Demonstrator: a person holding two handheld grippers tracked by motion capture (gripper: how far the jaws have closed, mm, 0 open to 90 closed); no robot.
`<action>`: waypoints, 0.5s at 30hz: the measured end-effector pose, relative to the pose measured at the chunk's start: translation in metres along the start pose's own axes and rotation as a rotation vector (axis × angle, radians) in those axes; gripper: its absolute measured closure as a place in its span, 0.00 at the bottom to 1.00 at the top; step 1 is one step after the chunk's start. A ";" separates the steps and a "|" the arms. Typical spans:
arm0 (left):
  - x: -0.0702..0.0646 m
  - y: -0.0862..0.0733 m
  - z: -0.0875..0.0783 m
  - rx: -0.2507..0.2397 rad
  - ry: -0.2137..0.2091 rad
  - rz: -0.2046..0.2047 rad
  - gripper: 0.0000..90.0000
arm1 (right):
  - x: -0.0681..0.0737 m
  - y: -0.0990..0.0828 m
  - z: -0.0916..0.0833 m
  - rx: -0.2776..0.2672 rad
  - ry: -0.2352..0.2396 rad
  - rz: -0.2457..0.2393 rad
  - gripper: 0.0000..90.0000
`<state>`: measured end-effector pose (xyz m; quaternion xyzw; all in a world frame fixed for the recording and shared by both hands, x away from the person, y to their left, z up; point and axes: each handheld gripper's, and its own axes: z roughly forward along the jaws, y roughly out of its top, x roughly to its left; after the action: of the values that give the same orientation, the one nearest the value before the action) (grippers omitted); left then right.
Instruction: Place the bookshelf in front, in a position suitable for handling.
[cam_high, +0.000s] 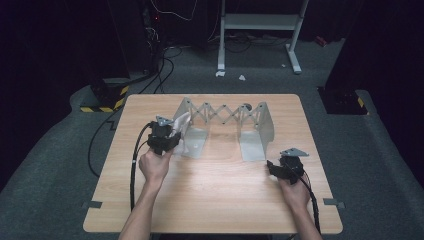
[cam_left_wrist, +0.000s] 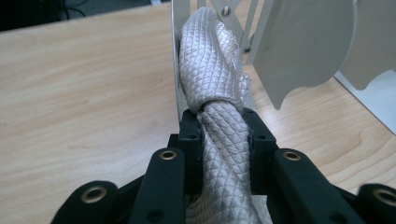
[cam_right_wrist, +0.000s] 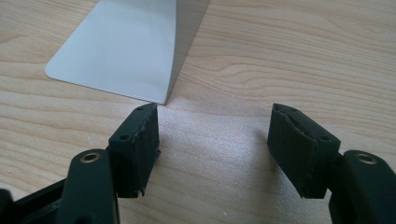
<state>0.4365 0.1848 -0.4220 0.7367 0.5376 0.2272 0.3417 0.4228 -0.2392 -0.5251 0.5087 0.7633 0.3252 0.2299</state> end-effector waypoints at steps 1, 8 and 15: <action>0.000 -0.002 0.002 0.004 -0.002 -0.004 0.81 | 0.000 0.000 0.000 0.000 0.000 0.000 0.38; 0.005 -0.015 0.018 0.028 -0.018 -0.042 0.81 | 0.000 0.000 0.000 0.000 0.000 0.000 0.38; 0.006 -0.026 0.029 0.047 -0.018 -0.068 0.81 | 0.000 0.000 0.000 0.000 0.000 0.000 0.38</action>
<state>0.4423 0.1882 -0.4610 0.7276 0.5645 0.1962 0.3368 0.4228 -0.2392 -0.5251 0.5086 0.7634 0.3253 0.2297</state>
